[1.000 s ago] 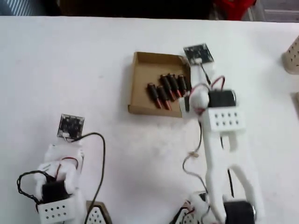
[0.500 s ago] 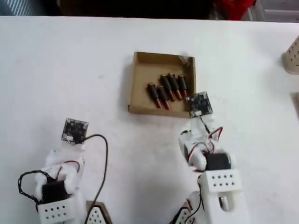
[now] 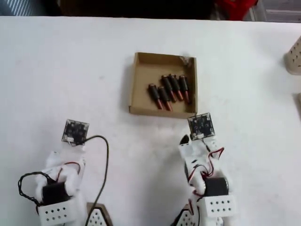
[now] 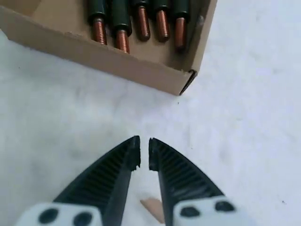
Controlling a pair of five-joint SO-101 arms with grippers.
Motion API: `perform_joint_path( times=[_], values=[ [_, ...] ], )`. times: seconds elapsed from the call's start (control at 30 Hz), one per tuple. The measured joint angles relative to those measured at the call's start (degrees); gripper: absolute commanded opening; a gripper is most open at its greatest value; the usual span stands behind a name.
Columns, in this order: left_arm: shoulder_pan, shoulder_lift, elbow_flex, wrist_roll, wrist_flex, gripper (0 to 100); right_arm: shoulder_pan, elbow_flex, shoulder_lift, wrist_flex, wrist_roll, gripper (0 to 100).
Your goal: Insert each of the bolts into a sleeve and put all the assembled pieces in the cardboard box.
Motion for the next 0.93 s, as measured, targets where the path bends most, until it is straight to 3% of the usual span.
perform_joint_path(
  times=[0.2,0.57,0.93],
  values=[
    [0.0,0.0,0.0,0.0,0.0,2,-0.1,0.0,-9.8,15.1,0.0,1.8],
    [0.0,0.0,0.0,0.0,0.0,2,-1.1,0.0,-10.3,25.0,0.0,1.7],
    [0.0,0.0,0.0,0.0,0.0,2,-1.1,0.0,-10.7,26.1,0.0,1.7]
  ],
)
